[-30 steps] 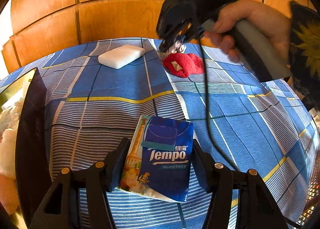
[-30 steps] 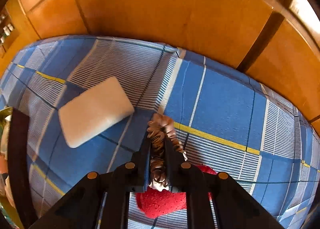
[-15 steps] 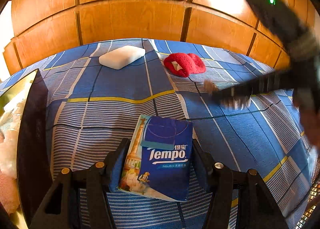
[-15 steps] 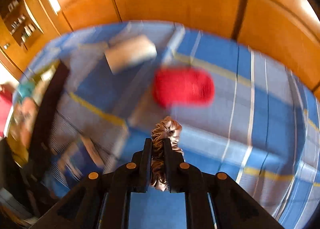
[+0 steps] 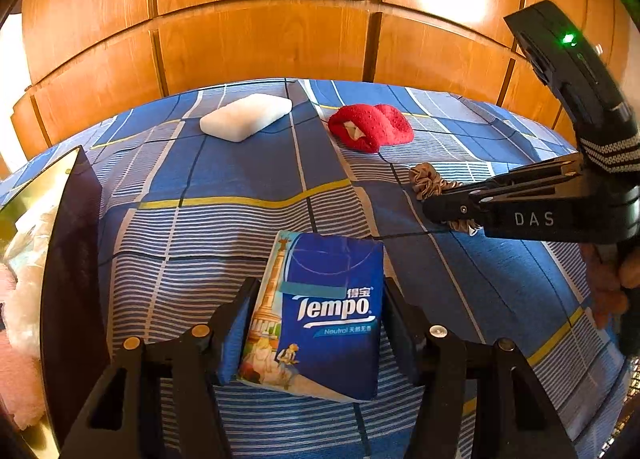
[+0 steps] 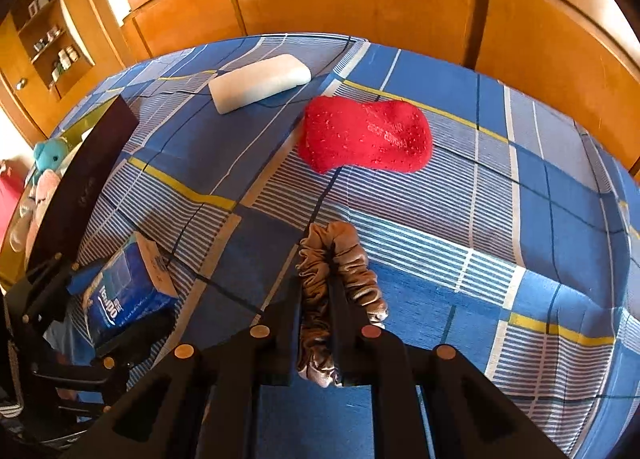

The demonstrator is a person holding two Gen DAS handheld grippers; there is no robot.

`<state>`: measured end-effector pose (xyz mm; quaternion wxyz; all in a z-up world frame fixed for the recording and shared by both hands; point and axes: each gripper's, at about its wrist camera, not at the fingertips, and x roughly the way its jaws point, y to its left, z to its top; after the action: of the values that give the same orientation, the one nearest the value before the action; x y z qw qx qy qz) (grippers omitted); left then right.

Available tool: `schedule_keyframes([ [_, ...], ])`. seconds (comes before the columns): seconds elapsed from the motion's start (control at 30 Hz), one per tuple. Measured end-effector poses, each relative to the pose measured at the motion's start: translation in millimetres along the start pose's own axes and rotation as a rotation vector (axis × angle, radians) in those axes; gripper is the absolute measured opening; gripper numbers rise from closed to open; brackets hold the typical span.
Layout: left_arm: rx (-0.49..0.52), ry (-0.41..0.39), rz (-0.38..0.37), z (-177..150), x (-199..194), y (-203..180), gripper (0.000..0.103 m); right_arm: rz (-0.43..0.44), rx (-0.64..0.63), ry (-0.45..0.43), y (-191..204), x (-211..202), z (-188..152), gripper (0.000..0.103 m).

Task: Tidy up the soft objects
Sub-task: 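Carry the Tempo pack toward the gold tray with the left gripper while the right gripper holds the scrunchie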

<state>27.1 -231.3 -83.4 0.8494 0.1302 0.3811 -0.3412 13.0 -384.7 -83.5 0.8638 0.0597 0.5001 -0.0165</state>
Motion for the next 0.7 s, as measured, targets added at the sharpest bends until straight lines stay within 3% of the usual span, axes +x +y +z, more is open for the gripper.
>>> schedule_keyframes([
  [0.1,-0.005,0.013,0.011,2,-1,-2,0.054,-0.003,-0.006,-0.001,0,2,2,0.011],
  [0.2,-0.007,0.036,0.020,5,-6,-6,0.053,-0.013,-0.036,-0.014,2,2,0,0.011],
  [0.4,-0.017,0.003,0.016,8,-26,-5,0.052,-0.056,-0.103,-0.043,11,2,-3,0.012],
  [0.7,-0.049,-0.059,0.018,19,-69,-3,0.052,-0.047,-0.095,-0.051,9,3,-3,0.012],
])
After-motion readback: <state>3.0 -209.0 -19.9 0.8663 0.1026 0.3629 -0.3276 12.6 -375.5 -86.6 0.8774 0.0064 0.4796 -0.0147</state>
